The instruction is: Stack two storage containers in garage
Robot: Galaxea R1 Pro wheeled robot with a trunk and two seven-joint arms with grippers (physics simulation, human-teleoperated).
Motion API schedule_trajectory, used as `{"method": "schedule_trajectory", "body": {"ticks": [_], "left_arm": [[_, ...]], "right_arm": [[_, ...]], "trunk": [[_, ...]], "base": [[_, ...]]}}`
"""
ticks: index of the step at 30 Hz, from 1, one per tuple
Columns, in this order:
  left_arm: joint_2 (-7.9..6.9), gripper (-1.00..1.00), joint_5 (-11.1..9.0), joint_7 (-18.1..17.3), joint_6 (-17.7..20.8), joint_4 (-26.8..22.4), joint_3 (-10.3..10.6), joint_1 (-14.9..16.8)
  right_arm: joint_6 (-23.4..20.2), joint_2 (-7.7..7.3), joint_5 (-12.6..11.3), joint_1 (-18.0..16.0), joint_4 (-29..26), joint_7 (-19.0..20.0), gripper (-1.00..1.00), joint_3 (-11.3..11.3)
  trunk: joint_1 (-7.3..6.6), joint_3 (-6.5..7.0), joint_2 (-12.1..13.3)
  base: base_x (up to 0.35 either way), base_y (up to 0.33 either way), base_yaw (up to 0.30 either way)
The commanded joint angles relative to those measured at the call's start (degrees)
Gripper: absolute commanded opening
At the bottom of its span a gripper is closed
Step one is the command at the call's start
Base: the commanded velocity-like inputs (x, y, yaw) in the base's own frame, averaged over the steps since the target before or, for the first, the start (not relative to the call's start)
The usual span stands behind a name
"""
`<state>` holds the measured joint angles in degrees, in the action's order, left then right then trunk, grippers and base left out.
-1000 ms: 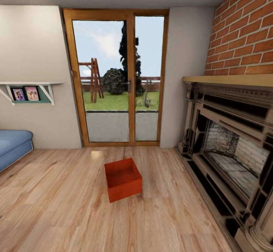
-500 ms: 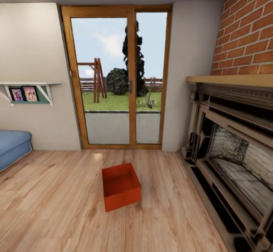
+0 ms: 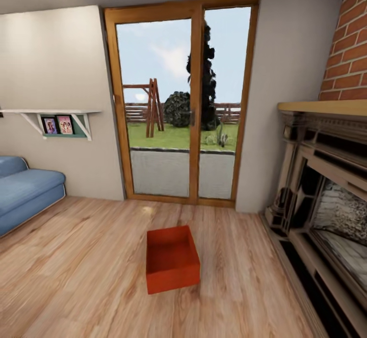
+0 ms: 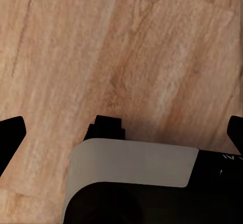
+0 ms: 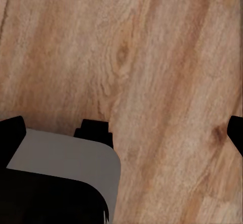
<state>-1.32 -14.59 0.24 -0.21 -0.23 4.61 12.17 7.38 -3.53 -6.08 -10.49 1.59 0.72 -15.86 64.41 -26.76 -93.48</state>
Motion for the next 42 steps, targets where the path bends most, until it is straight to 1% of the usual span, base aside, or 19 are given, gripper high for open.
{"method": "schedule_trajectory", "body": {"ticks": [1, 15, 18, 31, 42], "left_arm": [[0.00, 1.00, -0.5, 0.0, 0.0, 0.0, 0.5, 0.0], [0.00, 1.00, -0.5, 0.0, -0.1, 0.0, 0.5, 0.0], [0.00, 1.00, -0.6, 0.0, -0.1, 0.0, 0.5, 0.0], [0.00, 1.00, -0.5, 0.0, -0.1, 0.0, 0.5, 0.0], [0.03, 1.00, -0.4, 0.0, -0.3, -0.1, 0.5, 0.0]], "right_arm": [[0.4, 0.01, -0.6, -0.1, 0.2, 0.1, 1.00, -0.5], [0.3, 0.06, -0.6, -0.1, 0.2, 0.1, 1.00, -0.5], [0.4, 0.13, -0.4, -0.1, 0.2, 0.0, 1.00, -1.0], [0.7, 0.01, -0.3, -0.1, 0.2, 0.0, 1.00, -1.0], [0.5, 0.05, -0.3, -0.1, 0.2, 0.1, 1.00, -1.1]], "trunk": [[0.03, -0.06, 0.0], [0.03, -0.06, 0.0], [0.03, -0.06, 0.0], [0.03, -0.06, 0.0], [0.03, -0.06, 0.0]], "base": [[0.289, -0.194, 0.268], [0.289, -0.192, 0.251], [0.309, -0.084, 0.050], [0.319, -0.003, 0.002], [0.050, 0.000, 0.000]]}}
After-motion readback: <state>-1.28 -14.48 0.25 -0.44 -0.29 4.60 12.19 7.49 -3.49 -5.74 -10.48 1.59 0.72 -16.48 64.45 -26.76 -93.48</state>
